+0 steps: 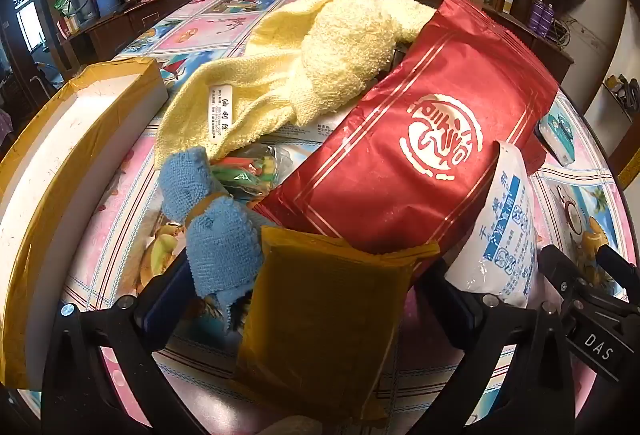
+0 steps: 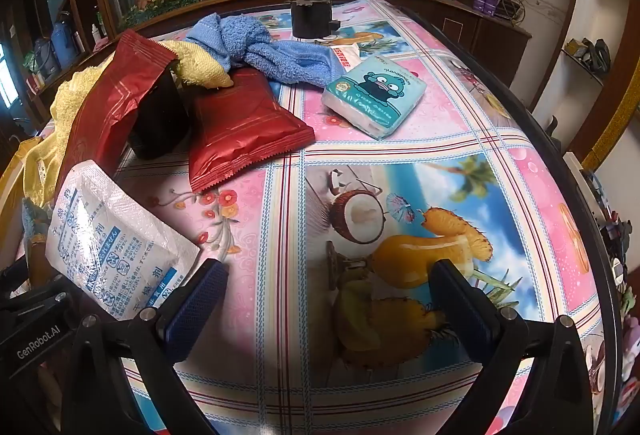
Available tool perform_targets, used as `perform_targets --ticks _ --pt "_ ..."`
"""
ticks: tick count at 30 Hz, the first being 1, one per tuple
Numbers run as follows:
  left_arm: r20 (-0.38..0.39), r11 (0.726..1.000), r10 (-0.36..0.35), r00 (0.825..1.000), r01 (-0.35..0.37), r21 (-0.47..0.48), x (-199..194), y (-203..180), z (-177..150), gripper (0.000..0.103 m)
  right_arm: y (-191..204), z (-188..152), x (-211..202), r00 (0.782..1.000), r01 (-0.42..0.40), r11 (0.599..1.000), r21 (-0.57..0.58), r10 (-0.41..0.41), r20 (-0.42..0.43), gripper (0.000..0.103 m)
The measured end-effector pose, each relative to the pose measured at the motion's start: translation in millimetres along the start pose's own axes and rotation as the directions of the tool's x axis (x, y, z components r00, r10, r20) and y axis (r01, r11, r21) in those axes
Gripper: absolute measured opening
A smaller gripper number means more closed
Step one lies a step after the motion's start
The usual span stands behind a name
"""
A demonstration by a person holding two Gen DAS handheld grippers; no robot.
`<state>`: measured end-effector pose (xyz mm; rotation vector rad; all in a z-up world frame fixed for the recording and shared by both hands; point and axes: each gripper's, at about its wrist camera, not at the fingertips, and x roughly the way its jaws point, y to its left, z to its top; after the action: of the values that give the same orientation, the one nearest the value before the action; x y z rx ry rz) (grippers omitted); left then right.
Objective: Organize soft objects
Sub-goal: 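Reach the left tool toward the mustard pouch while the right tool reaches for the white plastic bag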
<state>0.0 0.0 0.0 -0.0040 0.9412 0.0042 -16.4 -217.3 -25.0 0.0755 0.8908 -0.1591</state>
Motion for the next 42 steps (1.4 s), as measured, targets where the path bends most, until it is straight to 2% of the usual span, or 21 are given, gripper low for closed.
perform_targets --ticks 15,27,32,38,42 --pt "-0.001 1.0 0.004 1.0 -0.004 0.001 -1 -2 -2 0.103 0 0 0 1.0 -0.001 1.0 0.001 0.001 -0.003 0.103" --pt "-0.033 0.995 -0.054 0.998 0.057 0.083 -13 -4 -16 0.103 0 0 1 1.0 -0.001 1.0 0.001 0.001 -0.003 0.103" --pt "-0.033 0.996 -0.051 0.998 0.053 0.075 -15 -6 -17 0.103 -1 0 0 1.0 -0.007 1.0 0.001 0.007 -0.004 0.103" --pt "-0.083 0.991 -0.064 0.994 0.074 0.114 -17 -8 -20 0.103 -1 1 0 0.998 -0.026 1.0 -0.013 0.025 -0.062 0.103" --pt "-0.082 0.989 -0.068 0.994 0.078 0.125 -21 -9 -25 0.103 -1 2 -1 0.996 -0.024 0.999 -0.03 0.021 -0.091 0.103"
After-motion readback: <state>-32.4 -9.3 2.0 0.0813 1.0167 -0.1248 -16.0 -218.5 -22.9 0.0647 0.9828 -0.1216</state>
